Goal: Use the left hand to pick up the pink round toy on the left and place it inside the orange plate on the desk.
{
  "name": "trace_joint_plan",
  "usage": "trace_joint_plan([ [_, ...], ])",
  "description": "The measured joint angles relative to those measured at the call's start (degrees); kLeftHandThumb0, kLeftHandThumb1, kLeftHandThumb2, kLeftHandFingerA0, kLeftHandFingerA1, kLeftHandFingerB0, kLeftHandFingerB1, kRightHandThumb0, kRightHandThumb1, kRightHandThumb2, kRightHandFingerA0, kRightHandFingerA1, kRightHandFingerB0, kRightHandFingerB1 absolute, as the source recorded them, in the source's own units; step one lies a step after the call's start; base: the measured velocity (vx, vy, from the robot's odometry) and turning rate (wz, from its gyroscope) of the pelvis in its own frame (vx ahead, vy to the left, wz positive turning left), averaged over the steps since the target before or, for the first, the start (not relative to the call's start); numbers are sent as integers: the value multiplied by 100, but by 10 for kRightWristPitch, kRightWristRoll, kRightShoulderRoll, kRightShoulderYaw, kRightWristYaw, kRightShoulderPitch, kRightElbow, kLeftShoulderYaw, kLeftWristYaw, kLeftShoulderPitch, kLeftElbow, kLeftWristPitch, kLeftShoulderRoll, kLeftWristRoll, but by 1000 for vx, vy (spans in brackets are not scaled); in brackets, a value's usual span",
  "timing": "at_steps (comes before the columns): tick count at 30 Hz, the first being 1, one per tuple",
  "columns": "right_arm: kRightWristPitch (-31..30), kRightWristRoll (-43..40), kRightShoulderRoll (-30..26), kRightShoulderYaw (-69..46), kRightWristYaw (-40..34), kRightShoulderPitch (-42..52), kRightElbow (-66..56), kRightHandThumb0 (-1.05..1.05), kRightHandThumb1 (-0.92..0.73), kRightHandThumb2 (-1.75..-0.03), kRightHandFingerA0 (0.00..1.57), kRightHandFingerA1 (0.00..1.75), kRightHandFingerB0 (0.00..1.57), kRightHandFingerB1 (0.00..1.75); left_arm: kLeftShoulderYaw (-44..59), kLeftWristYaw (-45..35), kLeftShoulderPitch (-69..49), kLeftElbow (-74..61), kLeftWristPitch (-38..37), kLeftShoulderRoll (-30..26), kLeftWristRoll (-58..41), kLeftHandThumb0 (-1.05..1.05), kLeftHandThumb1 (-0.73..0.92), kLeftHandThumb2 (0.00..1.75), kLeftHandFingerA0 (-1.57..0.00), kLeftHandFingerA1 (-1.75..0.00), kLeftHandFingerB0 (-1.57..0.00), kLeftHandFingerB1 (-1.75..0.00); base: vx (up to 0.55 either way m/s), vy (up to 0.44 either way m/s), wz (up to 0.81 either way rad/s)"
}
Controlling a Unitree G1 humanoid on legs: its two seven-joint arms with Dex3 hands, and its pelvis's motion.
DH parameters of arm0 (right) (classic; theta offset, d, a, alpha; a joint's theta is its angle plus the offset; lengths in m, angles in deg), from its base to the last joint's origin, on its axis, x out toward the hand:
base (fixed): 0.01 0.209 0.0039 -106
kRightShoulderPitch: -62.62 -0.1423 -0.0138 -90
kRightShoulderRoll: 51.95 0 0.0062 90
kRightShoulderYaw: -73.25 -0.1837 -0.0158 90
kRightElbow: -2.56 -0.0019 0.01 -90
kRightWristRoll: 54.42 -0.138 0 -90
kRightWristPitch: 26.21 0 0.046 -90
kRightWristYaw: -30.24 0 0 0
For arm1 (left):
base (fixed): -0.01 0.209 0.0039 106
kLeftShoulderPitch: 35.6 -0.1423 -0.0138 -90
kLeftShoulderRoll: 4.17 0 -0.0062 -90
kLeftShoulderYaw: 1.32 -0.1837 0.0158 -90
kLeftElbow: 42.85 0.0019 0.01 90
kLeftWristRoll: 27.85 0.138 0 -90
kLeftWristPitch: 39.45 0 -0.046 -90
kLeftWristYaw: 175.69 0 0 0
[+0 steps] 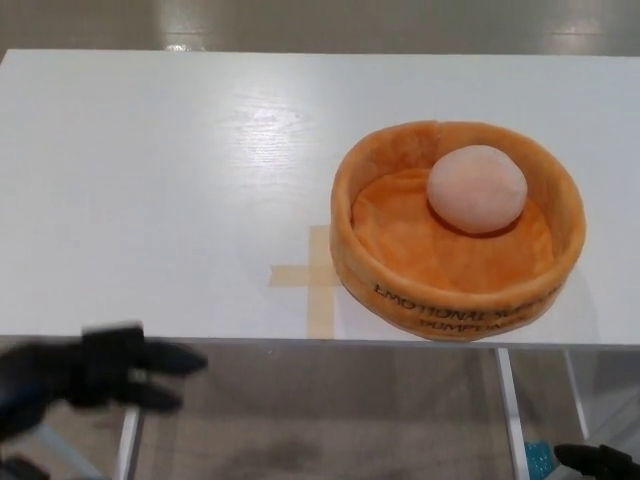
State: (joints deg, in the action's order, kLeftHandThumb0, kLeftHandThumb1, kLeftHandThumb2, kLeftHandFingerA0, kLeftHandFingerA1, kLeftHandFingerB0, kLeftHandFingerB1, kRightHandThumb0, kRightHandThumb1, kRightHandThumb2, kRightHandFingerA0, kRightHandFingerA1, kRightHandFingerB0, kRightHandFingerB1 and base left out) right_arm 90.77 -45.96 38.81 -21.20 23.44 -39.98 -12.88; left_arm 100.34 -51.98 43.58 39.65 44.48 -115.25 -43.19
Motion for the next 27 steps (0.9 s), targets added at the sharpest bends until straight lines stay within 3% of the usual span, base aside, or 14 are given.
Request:
trace_joint_plan([
  [1, 0, 0, 0, 0, 0, 3, 1, -37, -56, -58, 70, 51, 60, 43, -8, -5, -2, 18, 1, 2, -1, -26, 55, 56, -39, -45, -28, -30, 0, 0, 0],
  [3, 0, 0, 0, 1, 0, 7, 2, -37, -56, -58, 70, 51, 60, 43, -22, -10, -4, 57, 2, 7, -1, -36, 51, 65, -33, -47, -24, -35, 0, 0, 0],
  [11, -1, 0, 0, 4, 0, 12, 3, -36, -56, -57, 69, 49, 60, 43, -59, 1, 26, 212, -6, 36, 18, -27, 56, 57, -35, -42, -30, -31, 0, 0, 0],
  [15, -1, 0, 0, 5, 0, 13, 3, -37, -58, -57, 70, 51, 60, 43, -74, 27, 71, 331, -19, 57, 37, -39, 56, 67, -28, -42, -28, -36, 0, 0, 0],
  [22, -1, 0, 0, 7, 0, 13, 3, -35, -57, -58, 70, 51, 59, 44, -107, 86, 143, 482, -35, 87, 74, -40, 53, 66, -25, -40, -26, -35, 0, 0, 0],
  [23, -1, 0, 0, 8, 0, 13, 3, -35, -57, -58, 69, 49, 59, 43, -113, 97, 154, 502, -36, 93, 80, -37, 56, 58, -24, -34, -30, -31, 0, 0, 0],
  [25, -1, 0, 0, 8, 0, 13, 3, -35, -57, -58, 69, 49, 59, 43, -120, 113, 167, 529, -37, 100, 87, -37, 56, 58, -24, -34, -30, -31, 0, 0, 0],
  [27, -1, 0, 0, 8, 0, 13, 3, -35, -58, -57, 69, 51, 60, 43, -132, 140, 188, 567, -40, 113, 100, -44, 51, 68, -22, -40, -25, -36, 0, 0, 0],
])
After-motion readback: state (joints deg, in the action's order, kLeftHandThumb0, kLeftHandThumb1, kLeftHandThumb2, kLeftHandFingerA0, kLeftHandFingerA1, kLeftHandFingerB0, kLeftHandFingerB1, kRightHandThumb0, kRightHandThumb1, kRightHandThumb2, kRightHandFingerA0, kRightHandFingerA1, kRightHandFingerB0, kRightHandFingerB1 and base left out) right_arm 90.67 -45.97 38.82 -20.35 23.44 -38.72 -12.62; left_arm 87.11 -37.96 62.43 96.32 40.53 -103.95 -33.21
